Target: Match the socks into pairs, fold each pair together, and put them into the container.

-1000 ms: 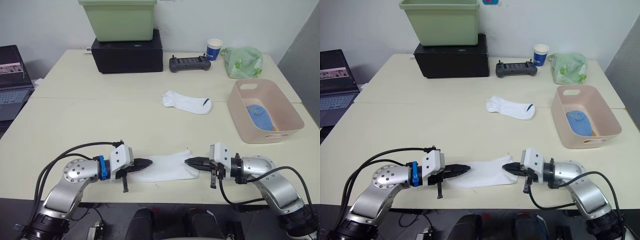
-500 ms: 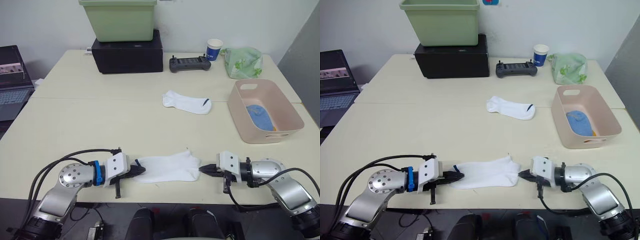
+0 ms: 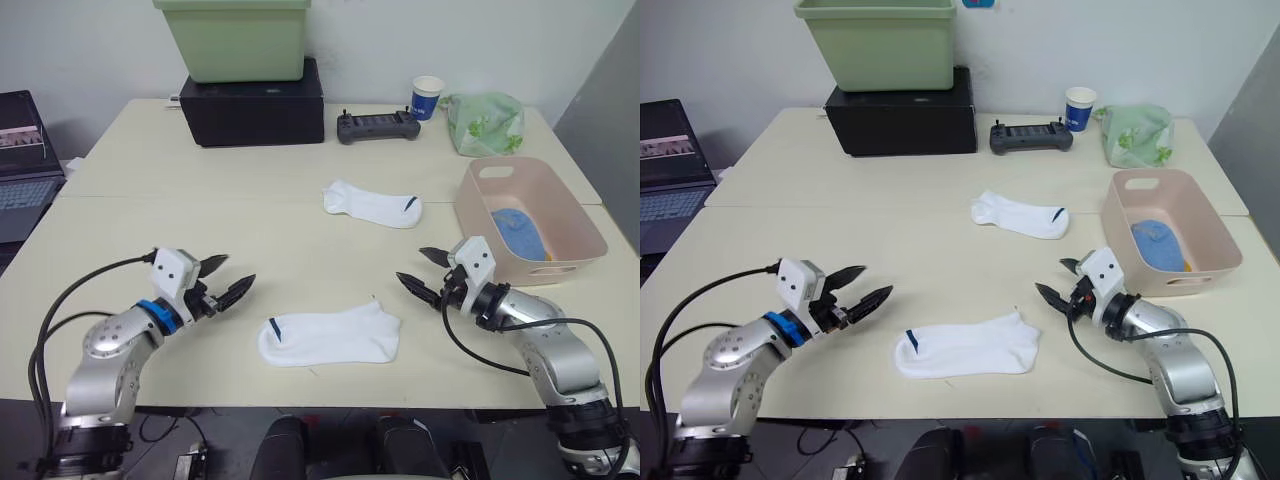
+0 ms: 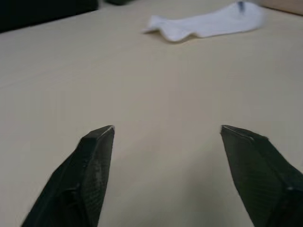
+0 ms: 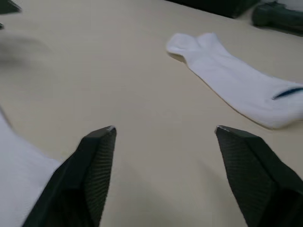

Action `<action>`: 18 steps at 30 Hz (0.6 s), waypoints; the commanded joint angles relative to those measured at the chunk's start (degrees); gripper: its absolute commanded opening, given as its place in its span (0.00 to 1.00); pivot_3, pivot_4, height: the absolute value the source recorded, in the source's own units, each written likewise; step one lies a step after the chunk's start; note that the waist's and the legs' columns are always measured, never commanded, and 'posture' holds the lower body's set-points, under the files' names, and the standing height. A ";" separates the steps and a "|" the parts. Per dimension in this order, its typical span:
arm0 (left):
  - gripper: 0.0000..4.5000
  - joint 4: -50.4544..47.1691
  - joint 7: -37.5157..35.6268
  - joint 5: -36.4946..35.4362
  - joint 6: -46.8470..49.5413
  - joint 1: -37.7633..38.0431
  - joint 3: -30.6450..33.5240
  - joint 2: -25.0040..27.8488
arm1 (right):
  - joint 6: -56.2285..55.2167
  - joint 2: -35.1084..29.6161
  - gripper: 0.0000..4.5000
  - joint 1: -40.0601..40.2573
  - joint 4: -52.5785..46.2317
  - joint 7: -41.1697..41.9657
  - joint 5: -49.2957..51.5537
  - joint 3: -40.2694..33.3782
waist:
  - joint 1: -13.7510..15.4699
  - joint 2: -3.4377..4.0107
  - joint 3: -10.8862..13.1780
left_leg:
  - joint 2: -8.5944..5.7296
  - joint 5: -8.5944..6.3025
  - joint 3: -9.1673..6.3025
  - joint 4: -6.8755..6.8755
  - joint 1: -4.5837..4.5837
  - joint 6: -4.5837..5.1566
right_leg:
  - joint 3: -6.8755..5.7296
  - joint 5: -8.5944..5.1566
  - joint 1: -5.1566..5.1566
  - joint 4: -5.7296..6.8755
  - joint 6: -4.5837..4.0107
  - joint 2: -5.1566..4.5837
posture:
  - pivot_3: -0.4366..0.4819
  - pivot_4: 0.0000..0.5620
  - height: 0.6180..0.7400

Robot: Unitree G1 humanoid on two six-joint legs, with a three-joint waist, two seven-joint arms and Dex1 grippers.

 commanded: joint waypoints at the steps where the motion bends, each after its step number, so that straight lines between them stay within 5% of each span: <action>1: 1.00 -1.73 4.62 2.42 -3.35 0.23 -0.02 -3.14 | -3.07 -0.11 0.94 -0.69 1.24 -1.07 -1.62 -1.47 | 0.06 0.00 0.00 | -0.01 0.00 -0.01 0.03 -0.08 0.00 | -0.01 0.00 -0.04 -0.02 0.00 -0.02 | 0.48 0.27 1.00; 8: 1.00 0.50 12.04 6.99 -4.86 -6.39 -2.19 -8.72 | -6.67 -2.64 0.94 -3.27 7.34 1.92 -2.54 -2.28 | 0.30 -0.01 0.00 | -0.09 0.01 -0.06 0.08 -0.08 0.00 | -0.10 0.02 0.02 0.03 0.01 -0.04 | 0.48 0.27 1.00; 18: 1.00 -1.55 12.08 8.15 -1.83 -5.98 -6.12 -9.35 | -2.37 -4.79 0.94 -4.80 6.62 4.50 0.67 -4.95 | -0.09 0.00 0.00 | 0.02 0.01 -0.04 0.02 -0.06 0.00 | -0.05 0.02 0.00 -0.01 0.02 0.03 | 0.48 0.27 1.00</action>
